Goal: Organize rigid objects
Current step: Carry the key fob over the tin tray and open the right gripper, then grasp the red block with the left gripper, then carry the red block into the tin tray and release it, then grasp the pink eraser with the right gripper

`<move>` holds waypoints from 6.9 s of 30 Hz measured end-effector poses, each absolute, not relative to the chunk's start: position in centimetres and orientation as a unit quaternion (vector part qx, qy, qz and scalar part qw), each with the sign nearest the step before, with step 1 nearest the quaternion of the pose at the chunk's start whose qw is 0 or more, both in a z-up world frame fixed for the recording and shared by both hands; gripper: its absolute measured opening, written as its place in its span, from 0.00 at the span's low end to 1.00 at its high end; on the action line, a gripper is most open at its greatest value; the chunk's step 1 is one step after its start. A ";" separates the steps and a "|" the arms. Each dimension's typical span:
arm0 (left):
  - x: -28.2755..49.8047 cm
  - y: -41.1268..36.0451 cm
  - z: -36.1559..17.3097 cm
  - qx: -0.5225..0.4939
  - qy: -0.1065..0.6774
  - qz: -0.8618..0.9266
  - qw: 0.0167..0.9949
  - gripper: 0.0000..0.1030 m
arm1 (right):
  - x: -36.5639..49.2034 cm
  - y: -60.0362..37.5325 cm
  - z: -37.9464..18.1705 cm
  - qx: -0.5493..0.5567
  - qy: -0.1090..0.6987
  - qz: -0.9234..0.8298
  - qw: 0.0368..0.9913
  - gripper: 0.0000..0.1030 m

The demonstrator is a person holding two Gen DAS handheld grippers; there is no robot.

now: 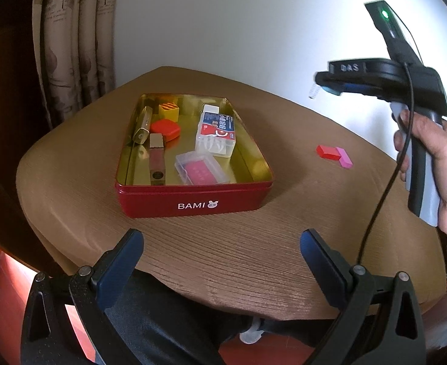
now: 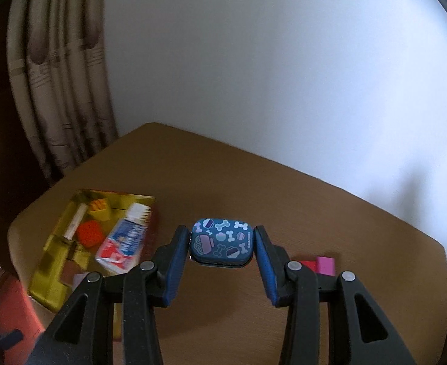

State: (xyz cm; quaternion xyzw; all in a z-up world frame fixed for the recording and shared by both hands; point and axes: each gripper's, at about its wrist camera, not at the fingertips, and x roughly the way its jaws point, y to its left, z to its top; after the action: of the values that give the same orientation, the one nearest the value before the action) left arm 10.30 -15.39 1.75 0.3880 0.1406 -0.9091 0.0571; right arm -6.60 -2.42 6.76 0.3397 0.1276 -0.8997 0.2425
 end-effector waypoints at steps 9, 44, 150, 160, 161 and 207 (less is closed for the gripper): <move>10.2 -16.1 1.6 0.392 0.154 -0.905 0.060 0.99 | -4.1 -8.4 5.7 0.355 0.146 -0.870 0.309 0.43; 10.3 -15.7 0.3 0.418 0.156 -0.892 0.073 0.99 | 1.8 -19.6 -5.4 0.517 0.240 -0.639 0.517 0.46; -2.4 -21.8 0.1 0.449 0.065 -0.881 0.130 0.26 | 8.9 24.5 -11.0 0.486 -0.068 -0.838 0.239 0.54; -5.3 -22.2 -1.3 0.467 0.075 -0.871 0.134 0.26 | 8.9 24.5 -10.9 0.486 -0.074 -0.838 0.239 0.54; -6.0 -22.4 -1.2 0.470 0.083 -0.869 0.133 0.26 | 9.0 24.2 -10.9 0.486 -0.074 -0.838 0.238 0.54; 7.0 -15.8 4.8 0.346 0.153 -0.924 0.059 0.98 | -6.8 16.1 -7.0 0.426 0.056 -0.881 0.197 0.54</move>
State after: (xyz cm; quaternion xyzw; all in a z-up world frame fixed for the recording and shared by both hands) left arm 7.01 -15.77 4.77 0.3461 0.1528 -0.9238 0.0589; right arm -6.82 16.14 -6.98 0.4258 0.0556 -0.8814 0.1971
